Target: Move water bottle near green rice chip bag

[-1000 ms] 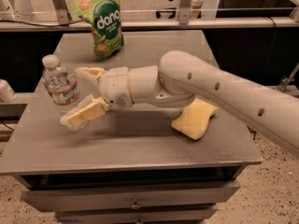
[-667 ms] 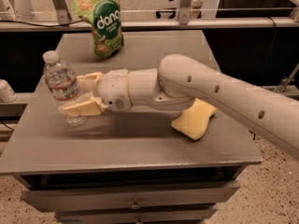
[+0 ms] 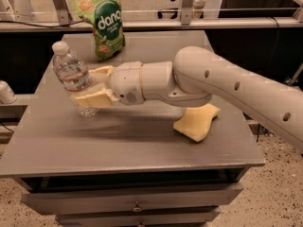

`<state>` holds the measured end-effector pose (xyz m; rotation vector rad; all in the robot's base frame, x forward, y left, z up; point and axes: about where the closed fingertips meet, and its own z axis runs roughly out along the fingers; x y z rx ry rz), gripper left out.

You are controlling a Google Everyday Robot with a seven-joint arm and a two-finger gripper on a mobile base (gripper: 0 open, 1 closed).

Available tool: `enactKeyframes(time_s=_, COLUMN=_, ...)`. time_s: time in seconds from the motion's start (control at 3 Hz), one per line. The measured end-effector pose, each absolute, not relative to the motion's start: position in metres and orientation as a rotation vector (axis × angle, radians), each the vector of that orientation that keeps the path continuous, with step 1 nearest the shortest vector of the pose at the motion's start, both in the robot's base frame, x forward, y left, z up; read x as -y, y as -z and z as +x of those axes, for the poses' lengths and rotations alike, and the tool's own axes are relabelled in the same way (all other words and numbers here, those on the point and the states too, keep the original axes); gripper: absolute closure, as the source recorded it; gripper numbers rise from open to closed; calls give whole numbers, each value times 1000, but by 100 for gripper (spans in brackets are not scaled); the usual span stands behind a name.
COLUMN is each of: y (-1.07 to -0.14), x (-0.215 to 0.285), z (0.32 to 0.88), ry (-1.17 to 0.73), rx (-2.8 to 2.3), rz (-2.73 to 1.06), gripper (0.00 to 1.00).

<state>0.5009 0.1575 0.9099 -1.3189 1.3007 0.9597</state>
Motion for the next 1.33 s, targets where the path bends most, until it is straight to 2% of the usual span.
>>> enactKeyframes(time_s=0.33, y=-936, x=-125, z=517, ry=-855, rx=-1317, rz=-1309, gripper=100)
enactKeyframes(time_s=0.67, y=-964, x=-72, z=539, ry=-720, rx=-1369, rz=-1252, gripper=100)
enactKeyframes(time_s=1.33, y=-965, x=-71, z=542, ry=-707, rx=-1363, rz=-1234, gripper=100)
